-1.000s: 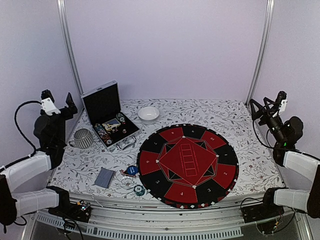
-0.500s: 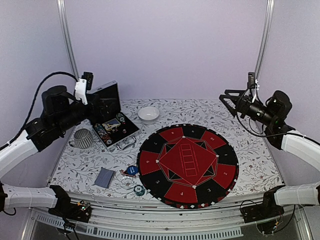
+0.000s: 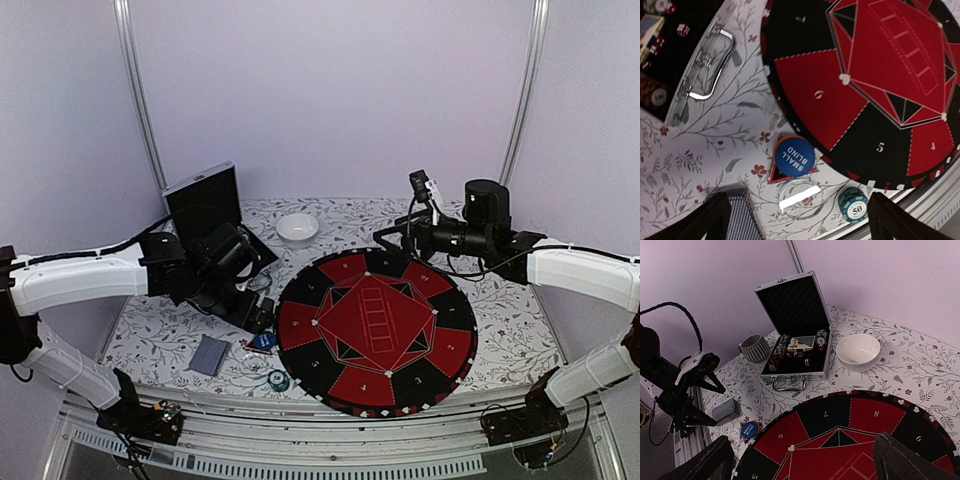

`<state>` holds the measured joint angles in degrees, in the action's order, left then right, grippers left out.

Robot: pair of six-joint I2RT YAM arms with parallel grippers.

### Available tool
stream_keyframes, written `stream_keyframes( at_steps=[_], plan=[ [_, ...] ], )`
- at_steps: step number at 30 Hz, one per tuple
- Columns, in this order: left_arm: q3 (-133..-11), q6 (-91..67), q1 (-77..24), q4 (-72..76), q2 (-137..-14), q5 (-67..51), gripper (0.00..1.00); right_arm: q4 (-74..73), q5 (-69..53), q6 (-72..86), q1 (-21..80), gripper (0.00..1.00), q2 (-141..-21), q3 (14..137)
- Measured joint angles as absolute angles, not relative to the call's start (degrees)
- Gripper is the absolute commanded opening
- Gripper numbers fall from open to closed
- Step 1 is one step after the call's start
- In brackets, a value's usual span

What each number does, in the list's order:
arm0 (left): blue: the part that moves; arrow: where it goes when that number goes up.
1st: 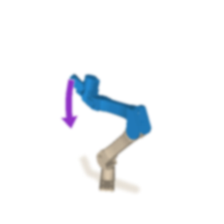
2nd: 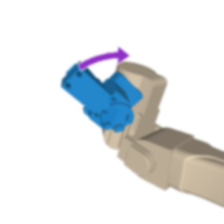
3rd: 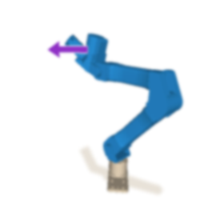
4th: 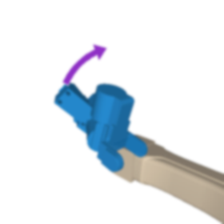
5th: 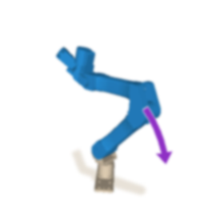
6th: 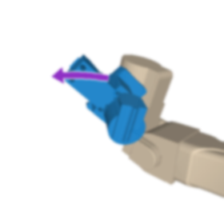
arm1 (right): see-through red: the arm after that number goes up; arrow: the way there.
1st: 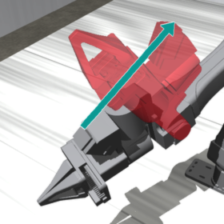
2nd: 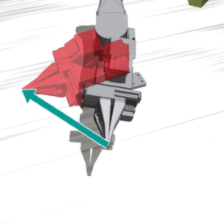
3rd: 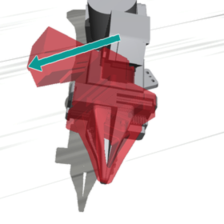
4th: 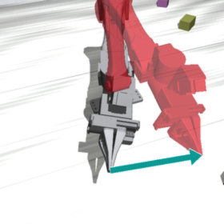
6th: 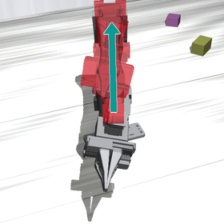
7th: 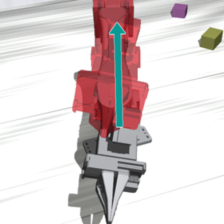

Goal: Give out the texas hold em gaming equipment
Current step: Pick up the dealer button from the corner of the board.

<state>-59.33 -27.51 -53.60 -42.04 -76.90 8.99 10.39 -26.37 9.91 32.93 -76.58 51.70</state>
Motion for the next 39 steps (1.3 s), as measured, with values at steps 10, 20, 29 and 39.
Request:
stream_keyframes(
  at_steps=[10,20,29,39],
  plan=[
    [-52.7,-39.7,-46.1,-47.8,-79.7,11.5,0.98,8.1,-24.1,7.7,33.4,0.99,-77.4,52.1],
    [-46.6,-42.2,-41.6,-45.5,-76.9,9.5,0.98,7.7,-23.8,6.8,33.4,0.99,-78.8,52.1],
    [-49.9,-36.9,-50.9,-43.1,-76.8,7.6,0.89,7.3,-23.8,6.6,33.5,0.99,-80.8,52.1],
    [-52.3,-32.6,-53.5,-44.4,-86.1,1.8,0.86,7.2,-23.7,6.6,33.5,0.99,-80.9,52.1]
  ],
)
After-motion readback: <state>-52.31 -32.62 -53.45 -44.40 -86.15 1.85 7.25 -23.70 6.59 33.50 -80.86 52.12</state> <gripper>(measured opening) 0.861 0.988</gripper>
